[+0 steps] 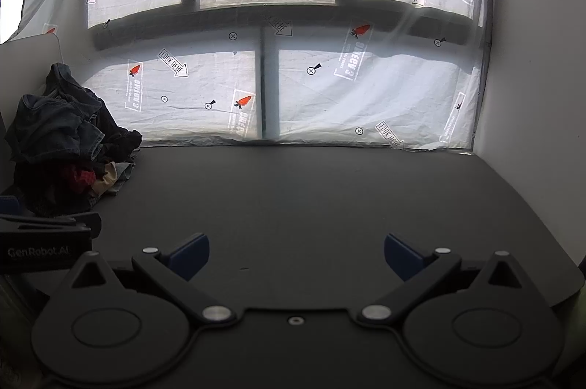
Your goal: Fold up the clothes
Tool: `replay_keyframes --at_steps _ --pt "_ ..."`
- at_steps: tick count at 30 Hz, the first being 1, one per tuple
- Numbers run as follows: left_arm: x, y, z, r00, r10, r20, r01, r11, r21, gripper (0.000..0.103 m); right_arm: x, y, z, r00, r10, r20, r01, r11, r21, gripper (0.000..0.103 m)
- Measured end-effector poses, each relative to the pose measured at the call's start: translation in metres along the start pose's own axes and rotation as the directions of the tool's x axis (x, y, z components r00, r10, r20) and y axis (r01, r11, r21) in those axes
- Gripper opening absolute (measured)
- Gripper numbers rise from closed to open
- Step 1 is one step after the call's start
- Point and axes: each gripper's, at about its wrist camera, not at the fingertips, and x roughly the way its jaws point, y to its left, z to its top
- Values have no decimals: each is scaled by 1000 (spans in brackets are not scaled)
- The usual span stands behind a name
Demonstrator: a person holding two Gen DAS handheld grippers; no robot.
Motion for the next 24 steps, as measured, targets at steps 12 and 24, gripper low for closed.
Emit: replay_keyframes --at_steps 12,24 --pt "-5 -2 6 1000 4 6 -5 1000 9 103 0 3 -1 1000 5 1 -5 1000 -5 103" --pt "-6 -5 7 1000 7 5 -7 1000 17 103 -1 -6 3 1000 5 -5 -5 1000 -3 103"
